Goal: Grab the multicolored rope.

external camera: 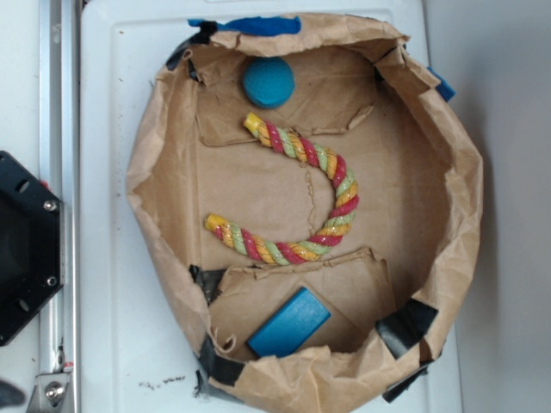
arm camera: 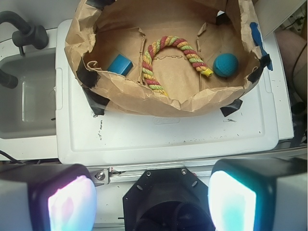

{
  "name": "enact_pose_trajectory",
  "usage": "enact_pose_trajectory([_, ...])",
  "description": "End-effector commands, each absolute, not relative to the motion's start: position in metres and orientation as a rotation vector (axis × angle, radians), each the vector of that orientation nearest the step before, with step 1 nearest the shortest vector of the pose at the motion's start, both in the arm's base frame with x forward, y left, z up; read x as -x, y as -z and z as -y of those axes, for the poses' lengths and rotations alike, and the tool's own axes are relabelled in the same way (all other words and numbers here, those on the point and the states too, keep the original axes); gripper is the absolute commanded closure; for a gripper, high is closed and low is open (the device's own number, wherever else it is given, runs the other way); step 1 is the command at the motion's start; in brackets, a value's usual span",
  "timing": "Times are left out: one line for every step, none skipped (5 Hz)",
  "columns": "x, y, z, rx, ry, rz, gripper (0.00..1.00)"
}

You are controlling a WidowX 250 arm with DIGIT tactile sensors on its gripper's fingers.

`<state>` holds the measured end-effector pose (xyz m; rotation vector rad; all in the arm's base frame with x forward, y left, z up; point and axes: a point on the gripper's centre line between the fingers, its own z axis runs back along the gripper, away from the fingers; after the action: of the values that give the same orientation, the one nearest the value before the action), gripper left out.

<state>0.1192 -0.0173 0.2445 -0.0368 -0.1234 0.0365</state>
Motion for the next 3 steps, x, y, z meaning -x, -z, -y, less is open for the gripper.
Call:
enact_pose_trajectory([-0.119,-0.245,0.017,0.037,-0.036,0.123,0.00])
enact_pose_trajectory([-0.157,-0.251,0.015,0.030,-0.096,0.126,0.00])
enact_pose_trajectory([-0.190,-0.251,0.008,0.015,-0.148,0.150,0.00])
